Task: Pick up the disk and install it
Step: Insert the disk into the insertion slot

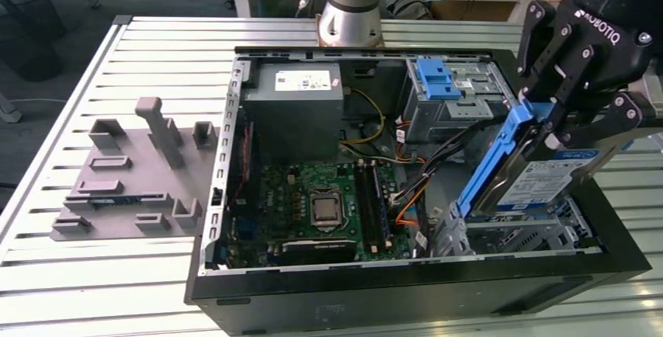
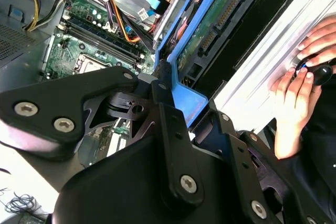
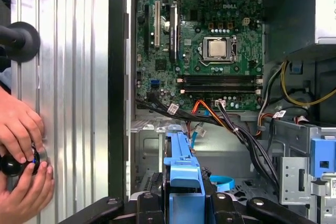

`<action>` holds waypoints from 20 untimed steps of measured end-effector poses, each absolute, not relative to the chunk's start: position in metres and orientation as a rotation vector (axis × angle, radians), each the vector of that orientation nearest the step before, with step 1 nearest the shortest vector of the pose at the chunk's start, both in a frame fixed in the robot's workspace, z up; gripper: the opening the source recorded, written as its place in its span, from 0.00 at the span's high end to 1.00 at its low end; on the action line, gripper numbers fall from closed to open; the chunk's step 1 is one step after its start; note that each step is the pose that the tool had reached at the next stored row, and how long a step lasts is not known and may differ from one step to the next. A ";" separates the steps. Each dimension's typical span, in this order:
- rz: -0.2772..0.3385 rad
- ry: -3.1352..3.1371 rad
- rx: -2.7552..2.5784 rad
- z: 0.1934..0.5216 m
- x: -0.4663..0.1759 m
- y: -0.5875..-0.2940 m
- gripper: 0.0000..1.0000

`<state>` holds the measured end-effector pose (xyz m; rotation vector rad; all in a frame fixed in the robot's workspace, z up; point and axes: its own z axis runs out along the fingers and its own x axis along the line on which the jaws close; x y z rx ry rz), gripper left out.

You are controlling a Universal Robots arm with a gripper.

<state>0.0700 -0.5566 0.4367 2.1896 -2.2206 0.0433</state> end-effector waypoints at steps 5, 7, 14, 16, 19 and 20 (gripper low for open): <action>0.043 -2.231 2.179 0.434 0.070 -0.557 0.64; 0.043 -2.249 2.160 0.433 0.070 -0.557 0.64; 0.042 -2.264 2.144 0.425 0.070 -0.557 0.64; 0.042 -2.264 2.144 0.422 0.070 -0.557 0.64; 0.043 -2.264 2.144 0.419 0.070 -0.557 0.64; 0.042 -2.264 2.144 0.417 0.070 -0.557 0.64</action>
